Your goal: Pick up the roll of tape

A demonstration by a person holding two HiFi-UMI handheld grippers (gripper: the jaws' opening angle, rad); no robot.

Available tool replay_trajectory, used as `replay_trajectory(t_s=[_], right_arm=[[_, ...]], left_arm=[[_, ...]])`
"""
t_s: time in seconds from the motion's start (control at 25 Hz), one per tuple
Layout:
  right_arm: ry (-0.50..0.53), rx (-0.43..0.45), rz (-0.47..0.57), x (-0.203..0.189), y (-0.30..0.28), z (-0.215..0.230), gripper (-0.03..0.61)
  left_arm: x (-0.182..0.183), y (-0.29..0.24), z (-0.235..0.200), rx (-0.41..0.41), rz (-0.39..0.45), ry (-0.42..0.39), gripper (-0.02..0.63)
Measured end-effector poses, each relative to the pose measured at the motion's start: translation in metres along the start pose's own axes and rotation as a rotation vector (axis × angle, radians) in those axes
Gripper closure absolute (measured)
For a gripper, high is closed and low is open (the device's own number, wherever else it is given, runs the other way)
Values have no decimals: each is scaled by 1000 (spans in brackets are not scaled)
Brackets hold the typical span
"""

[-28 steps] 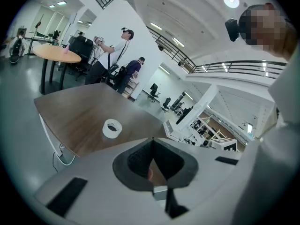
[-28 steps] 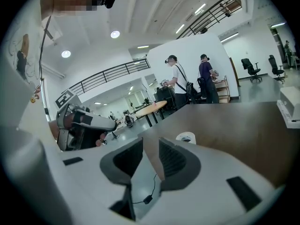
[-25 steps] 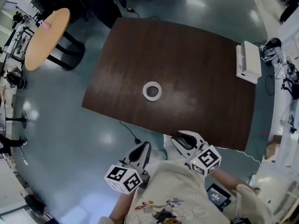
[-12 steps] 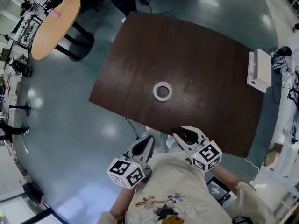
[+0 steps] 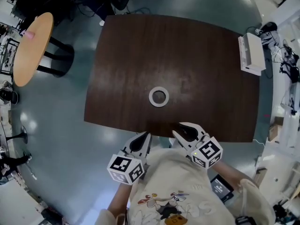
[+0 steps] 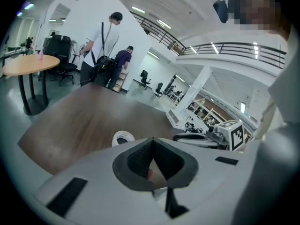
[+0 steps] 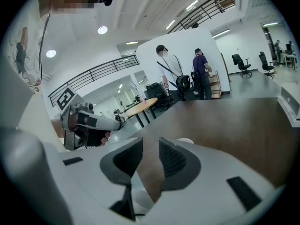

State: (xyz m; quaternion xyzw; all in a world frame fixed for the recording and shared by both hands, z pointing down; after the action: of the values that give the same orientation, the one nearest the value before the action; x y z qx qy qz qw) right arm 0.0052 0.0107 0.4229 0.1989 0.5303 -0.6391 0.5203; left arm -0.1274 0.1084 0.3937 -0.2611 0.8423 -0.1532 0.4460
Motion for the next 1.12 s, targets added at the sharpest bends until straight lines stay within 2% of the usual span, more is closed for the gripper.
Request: replay_trajectory(t_s=[0.16,0.28,0.4,0.6,0.68,0.76,0.88,1.04,1.12], right_arm=[[-41,-80,10,10,-20,2,480],[-64,-128,24,14,-34,1,480],[-84,-174,29,10,-45,2,480],[-116,-254,27,3,-55,3,477],[-129,-283,20,-2,-56,6,477],[-145,-298,18,-6,-56,12,477],[-173,-315,31,-9,-53,20,477],[-203,-341,30,-18,-51,32,477],[-214,-349,18,-26,-51,39,477]], left_arm=[[17,-9,-35,-42,-91,-97,607],[34,-18,-60,-46,-129,-217,607],[42,-33,-78,-96,-165,-296,607],[37,-66,-96,-145,-369,-444,602],[37,-81,-95,-182,-400,-475,548],[37,-96,-92,-208,-412,-487,543],[33,-115,-89,-223,-449,-537,502],[26,-140,-90,-247,-492,-558,412],[20,-154,-92,-252,-507,-560,341]])
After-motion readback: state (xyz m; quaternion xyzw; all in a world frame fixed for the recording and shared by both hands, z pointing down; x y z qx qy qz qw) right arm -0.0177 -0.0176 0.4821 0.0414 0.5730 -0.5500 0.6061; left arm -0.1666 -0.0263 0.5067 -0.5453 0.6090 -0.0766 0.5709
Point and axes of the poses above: the fingertips, and each gripper's own axes: y backward along the fingers, z to its right, x out of its top, the point moved 5 cm from there along y, backward along the fingers, and after that the axes turned 7 degrees about -x, right-handed, at the moved point
